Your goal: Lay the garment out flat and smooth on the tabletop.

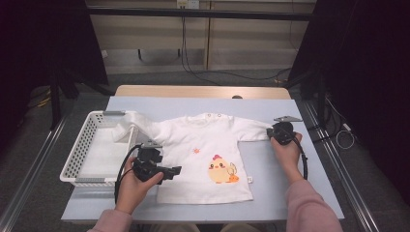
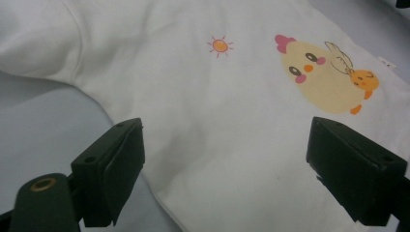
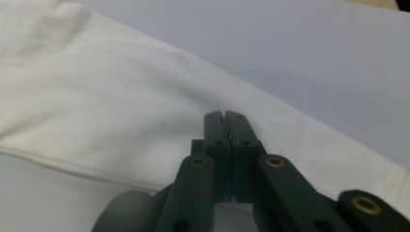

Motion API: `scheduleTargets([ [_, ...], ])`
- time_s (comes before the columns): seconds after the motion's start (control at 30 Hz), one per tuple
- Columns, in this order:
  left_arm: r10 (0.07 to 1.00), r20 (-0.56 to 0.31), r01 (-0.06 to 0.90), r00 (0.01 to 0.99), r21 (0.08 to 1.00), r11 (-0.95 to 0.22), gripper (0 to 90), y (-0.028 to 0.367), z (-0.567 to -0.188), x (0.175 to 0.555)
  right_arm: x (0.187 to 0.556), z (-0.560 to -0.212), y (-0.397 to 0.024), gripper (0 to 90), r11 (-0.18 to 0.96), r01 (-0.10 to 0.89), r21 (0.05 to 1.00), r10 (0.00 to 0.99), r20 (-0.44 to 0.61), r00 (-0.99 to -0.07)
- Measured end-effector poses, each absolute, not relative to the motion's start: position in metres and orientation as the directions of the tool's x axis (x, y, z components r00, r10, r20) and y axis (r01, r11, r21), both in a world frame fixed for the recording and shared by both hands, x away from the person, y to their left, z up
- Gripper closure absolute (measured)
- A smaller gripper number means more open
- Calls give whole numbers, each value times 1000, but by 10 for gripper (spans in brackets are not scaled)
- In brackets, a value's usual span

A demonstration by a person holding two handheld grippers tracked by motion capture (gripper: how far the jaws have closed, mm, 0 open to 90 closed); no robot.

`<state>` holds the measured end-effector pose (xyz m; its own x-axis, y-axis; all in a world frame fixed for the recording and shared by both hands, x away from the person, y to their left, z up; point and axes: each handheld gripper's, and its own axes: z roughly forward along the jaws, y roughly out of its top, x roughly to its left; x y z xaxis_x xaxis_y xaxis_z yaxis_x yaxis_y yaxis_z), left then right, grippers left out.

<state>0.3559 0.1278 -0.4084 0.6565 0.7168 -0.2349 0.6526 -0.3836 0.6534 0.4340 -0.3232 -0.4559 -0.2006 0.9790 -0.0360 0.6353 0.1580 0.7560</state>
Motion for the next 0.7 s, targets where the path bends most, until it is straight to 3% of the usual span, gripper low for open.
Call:
scheduleTargets([
  [0.13, 727, -261, 665, 635, 664, -342, 127, 129, -403, 356, 419, -446, -315, 779, 152, 604, 782, 969, 4, -248],
  [0.37, 741, -241, 668, 627, 656, -352, 124, 139, -389, 362, 390, -435, -300, 611, 161, 580, 799, 947, 40, -318],
  [0.4, 728, -222, 661, 649, 639, -394, 124, 143, -386, 363, 386, -434, -298, 590, 157, 578, 801, 942, 54, -330],
  [0.53, 757, -241, 681, 607, 649, -340, 114, 146, -383, 366, 373, -433, -293, 506, 162, 565, 809, 932, 63, -357],
  [0.7, 762, -237, 688, 603, 639, -345, 114, 150, -380, 369, 363, -434, -289, 437, 159, 558, 815, 922, 79, -379],
])
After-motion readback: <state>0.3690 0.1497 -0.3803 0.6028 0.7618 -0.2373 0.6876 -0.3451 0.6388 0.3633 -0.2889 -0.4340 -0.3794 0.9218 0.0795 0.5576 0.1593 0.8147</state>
